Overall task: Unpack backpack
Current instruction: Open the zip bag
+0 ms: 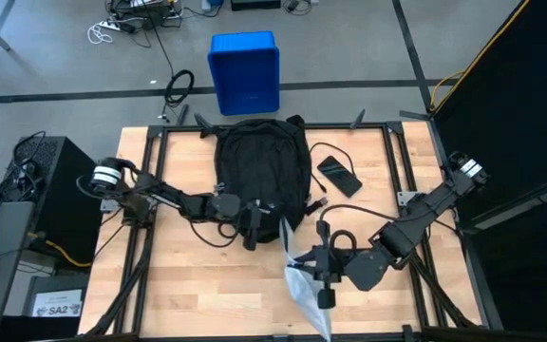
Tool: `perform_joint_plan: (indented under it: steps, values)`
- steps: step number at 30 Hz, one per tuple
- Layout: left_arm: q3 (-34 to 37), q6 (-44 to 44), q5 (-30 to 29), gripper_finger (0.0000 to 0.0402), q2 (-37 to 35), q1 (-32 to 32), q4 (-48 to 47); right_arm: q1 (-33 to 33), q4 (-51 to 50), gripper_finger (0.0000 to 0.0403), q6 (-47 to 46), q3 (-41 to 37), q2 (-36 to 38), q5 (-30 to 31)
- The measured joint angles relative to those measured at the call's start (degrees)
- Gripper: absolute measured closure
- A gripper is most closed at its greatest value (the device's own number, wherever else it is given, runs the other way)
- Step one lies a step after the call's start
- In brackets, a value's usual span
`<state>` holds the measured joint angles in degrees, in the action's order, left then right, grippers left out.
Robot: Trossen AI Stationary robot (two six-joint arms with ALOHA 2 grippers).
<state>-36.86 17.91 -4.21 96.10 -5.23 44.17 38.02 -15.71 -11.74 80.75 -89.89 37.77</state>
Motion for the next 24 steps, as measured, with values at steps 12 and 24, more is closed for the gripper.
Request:
perform_joint_plan:
  steps: [12, 24]
  values:
    - [-1.01, -0.19, 9.02, 0.0172, 1.68, 2.01, 3.72, -0.10, -0.41, 0.0403, -0.04, -0.01, 0.00, 0.03]
    - [-11.88, 3.52, 8.61, 0.0288, 12.14, 1.74, -6.04, -0.57, -0.65, 0.0403, -1.24, -0.02, 0.00, 0.03]
